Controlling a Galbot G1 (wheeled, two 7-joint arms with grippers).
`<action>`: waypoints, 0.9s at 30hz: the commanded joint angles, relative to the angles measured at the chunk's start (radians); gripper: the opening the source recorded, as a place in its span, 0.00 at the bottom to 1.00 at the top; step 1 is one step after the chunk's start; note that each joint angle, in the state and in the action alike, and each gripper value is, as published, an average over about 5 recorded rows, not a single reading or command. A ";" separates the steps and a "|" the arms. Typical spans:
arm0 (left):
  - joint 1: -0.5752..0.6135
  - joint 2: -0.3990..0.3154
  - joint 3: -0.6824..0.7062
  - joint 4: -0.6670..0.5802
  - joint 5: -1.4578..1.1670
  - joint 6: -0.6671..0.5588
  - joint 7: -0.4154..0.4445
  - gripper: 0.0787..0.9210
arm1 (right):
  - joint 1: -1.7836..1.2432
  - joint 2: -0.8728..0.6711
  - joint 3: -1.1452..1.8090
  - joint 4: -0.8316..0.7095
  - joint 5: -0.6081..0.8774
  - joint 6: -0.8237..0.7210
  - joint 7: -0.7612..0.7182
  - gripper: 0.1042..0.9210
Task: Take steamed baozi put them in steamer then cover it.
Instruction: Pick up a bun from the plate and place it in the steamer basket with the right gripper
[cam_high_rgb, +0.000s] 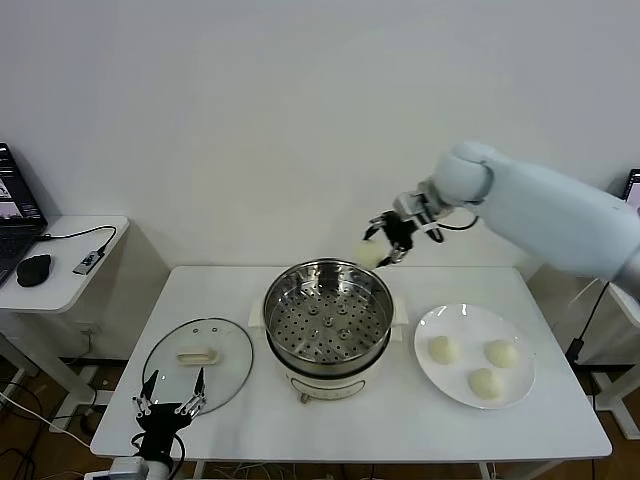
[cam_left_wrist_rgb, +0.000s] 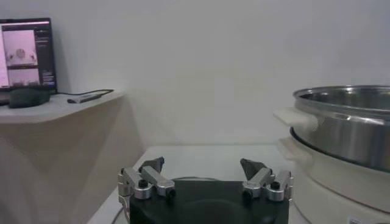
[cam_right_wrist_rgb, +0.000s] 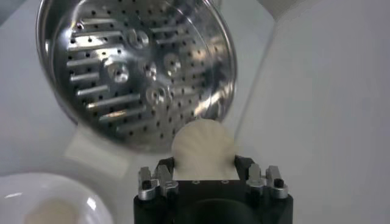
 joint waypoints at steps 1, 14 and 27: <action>-0.002 0.000 -0.004 0.005 -0.028 -0.011 0.002 0.88 | 0.032 0.143 -0.083 -0.027 -0.038 0.087 0.013 0.63; -0.006 0.000 -0.009 0.005 -0.024 -0.011 0.004 0.88 | -0.034 0.238 -0.137 -0.110 -0.332 0.292 0.060 0.64; -0.007 -0.001 -0.007 0.003 -0.015 -0.014 0.006 0.88 | -0.103 0.248 -0.104 -0.178 -0.462 0.388 0.131 0.64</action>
